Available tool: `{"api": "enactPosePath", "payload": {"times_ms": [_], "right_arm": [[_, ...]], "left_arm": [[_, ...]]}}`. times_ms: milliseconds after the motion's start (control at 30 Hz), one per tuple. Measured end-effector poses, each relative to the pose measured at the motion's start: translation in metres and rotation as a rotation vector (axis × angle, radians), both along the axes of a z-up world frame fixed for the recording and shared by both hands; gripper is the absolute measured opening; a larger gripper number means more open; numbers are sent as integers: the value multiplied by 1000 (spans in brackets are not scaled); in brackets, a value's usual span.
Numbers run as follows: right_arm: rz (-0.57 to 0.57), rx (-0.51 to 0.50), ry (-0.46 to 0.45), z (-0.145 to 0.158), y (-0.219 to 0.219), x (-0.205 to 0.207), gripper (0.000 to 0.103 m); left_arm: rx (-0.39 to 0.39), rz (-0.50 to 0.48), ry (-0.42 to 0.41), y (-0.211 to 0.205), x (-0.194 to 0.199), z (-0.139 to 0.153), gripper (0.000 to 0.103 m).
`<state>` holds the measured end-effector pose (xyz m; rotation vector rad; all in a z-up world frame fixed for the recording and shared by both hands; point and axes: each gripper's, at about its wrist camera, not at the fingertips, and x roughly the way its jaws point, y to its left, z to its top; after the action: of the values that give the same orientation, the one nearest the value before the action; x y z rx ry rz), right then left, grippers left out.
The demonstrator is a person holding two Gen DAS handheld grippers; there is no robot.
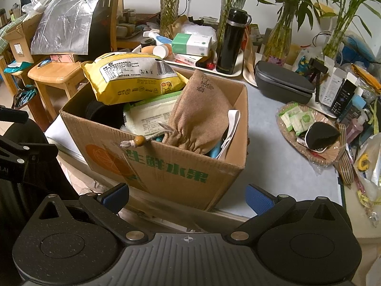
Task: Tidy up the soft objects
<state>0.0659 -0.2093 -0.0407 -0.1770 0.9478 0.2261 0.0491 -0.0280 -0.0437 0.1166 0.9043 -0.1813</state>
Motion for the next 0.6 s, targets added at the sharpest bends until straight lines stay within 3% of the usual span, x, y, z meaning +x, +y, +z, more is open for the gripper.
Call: {"api": "enactPosePath", "payload": {"times_ms": [600], "right_arm": [[1, -3, 0, 0, 1, 0, 103]], "left_arm": [[2, -1, 0, 0, 1, 0, 103]]}}
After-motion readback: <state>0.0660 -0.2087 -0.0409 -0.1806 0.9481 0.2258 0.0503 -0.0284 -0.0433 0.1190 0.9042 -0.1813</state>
